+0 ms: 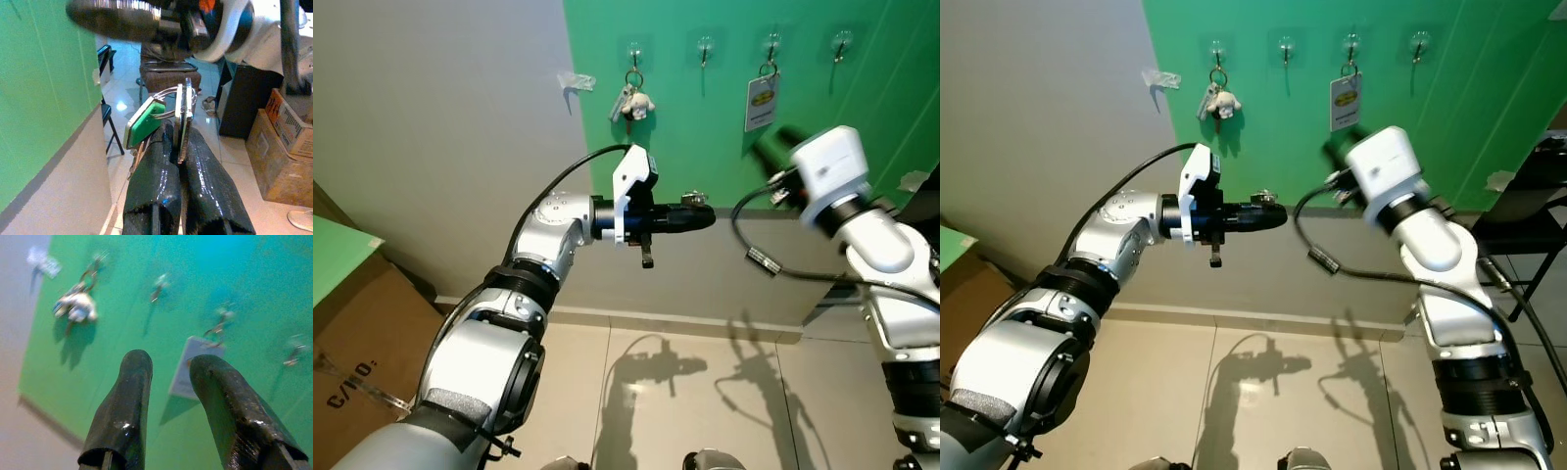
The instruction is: Hang keys on a hook
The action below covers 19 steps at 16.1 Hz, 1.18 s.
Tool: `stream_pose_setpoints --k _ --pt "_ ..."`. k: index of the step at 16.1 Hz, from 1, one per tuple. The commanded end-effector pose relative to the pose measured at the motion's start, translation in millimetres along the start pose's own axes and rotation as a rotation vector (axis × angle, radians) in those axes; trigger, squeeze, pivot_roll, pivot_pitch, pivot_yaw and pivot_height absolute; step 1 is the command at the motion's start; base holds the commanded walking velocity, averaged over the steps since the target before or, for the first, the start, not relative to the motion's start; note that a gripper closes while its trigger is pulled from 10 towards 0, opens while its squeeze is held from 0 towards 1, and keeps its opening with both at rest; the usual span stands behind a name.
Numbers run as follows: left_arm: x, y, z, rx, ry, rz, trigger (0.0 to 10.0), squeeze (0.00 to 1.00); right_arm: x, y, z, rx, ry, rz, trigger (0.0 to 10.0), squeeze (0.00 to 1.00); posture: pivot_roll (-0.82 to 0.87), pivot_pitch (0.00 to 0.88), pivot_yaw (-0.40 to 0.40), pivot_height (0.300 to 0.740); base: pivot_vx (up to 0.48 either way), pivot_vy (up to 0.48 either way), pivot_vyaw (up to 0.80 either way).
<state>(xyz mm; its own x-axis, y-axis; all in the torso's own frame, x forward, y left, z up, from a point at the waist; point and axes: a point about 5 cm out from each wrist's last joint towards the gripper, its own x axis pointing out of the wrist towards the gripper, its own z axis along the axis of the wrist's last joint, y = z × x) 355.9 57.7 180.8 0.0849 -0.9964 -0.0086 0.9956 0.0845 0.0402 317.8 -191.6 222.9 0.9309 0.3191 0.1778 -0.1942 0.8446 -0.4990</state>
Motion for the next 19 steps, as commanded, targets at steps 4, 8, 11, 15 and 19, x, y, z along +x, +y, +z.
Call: stream_pose_setpoints --k 4,8,11,15,19 --pt "-2.6 15.4 14 -0.017 -0.086 0.220 0.0 0.00 -2.4 20.8 -7 0.051 -0.008 0.023 10.0 0.00 -0.32 0.027 0.105 0.740 0.000 0.000 0.00" --pt "3.6 19.4 -11 -0.394 -0.174 0.427 0.0 0.00 -13.9 56.2 -18 0.151 0.020 0.138 10.0 0.00 -0.31 0.036 0.107 0.740 0.000 0.000 0.00" --pt "5.8 14.4 -19 -0.556 -0.167 0.374 0.0 0.00 -18.2 66.1 -21 0.179 0.036 0.196 10.0 0.00 -0.31 0.042 0.109 0.740 0.000 0.000 0.00" --pt "4.3 16.1 -15 -0.460 -0.089 0.374 0.0 0.00 -18.4 66.6 -22 0.200 0.041 0.194 10.0 0.00 -0.31 0.051 0.112 0.740 0.000 0.000 0.00" --pt "-15.2 23.0 -13 0.013 0.057 0.640 0.0 0.00 -26.5 46.7 -43 0.480 0.113 -0.221 10.0 0.00 -0.30 0.049 0.119 0.740 0.000 0.000 0.00"
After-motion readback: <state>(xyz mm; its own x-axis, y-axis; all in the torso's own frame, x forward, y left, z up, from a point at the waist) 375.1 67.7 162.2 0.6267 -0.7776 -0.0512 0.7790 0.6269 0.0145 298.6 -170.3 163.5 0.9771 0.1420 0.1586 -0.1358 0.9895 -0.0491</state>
